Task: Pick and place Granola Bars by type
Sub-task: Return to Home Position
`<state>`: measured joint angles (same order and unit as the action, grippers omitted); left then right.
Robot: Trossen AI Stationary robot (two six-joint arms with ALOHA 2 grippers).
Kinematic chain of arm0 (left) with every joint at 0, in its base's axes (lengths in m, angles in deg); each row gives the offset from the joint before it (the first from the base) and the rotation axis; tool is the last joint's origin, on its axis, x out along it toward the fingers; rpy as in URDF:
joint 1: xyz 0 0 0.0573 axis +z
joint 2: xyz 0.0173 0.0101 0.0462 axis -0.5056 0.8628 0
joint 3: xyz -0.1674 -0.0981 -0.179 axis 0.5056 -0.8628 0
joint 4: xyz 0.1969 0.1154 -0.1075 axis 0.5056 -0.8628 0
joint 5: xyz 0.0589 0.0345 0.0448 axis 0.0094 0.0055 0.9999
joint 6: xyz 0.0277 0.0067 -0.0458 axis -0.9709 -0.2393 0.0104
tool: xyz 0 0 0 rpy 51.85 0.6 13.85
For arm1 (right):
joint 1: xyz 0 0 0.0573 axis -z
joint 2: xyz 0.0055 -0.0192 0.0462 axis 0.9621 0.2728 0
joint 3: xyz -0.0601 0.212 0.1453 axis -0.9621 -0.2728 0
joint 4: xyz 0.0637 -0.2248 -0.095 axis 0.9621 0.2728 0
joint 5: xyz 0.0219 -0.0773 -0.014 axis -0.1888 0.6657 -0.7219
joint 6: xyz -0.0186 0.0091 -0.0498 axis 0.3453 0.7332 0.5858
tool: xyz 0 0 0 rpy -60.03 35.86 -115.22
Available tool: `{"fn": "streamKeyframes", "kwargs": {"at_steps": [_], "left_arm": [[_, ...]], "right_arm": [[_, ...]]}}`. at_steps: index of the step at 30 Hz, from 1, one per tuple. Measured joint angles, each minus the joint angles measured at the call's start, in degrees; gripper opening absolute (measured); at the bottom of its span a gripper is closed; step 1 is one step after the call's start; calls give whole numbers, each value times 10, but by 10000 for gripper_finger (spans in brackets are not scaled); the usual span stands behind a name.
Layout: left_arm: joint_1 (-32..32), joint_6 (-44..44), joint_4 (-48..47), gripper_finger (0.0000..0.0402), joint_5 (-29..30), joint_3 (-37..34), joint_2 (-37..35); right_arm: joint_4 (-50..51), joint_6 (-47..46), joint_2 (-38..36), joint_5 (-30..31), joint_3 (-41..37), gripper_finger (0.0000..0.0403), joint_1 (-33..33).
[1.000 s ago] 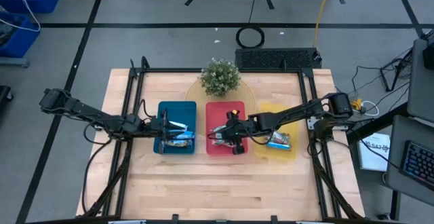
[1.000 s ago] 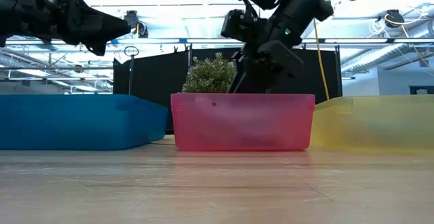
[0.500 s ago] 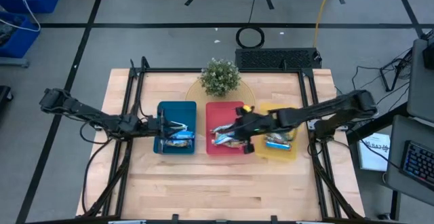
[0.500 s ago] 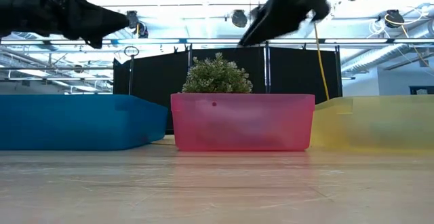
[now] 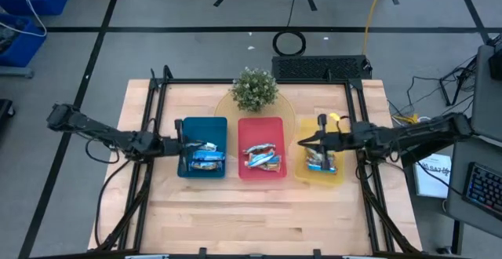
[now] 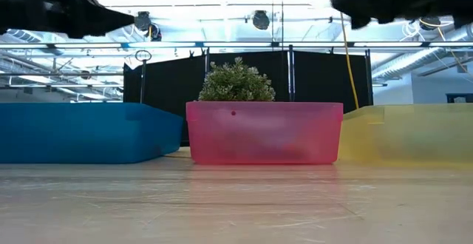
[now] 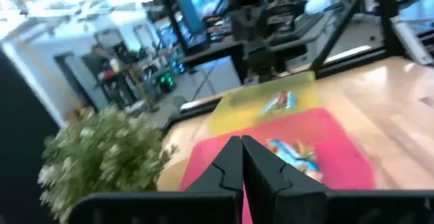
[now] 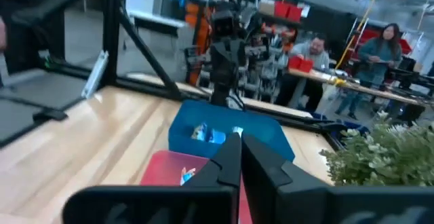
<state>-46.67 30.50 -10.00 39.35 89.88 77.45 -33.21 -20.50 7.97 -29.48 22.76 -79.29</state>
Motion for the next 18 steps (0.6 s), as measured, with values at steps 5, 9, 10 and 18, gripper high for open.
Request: {"fn": "streamKeyframes", "kwargs": {"at_steps": [5,9,10,18], "left_arm": [[69,21,-99,7,-89,13,-41],[135,34,-138,5,-214,13,-66],[153,46,-143,5,-244,13,-67],[224,101,-252,3,-286,10,-68]], "right_arm": [[-9,-23,-92,-33,-66,1,29],[-27,-45,-150,-64,-108,1,45],[-28,-51,-160,-60,-115,1,49],[-4,-75,-207,-58,-164,0,66]]}}
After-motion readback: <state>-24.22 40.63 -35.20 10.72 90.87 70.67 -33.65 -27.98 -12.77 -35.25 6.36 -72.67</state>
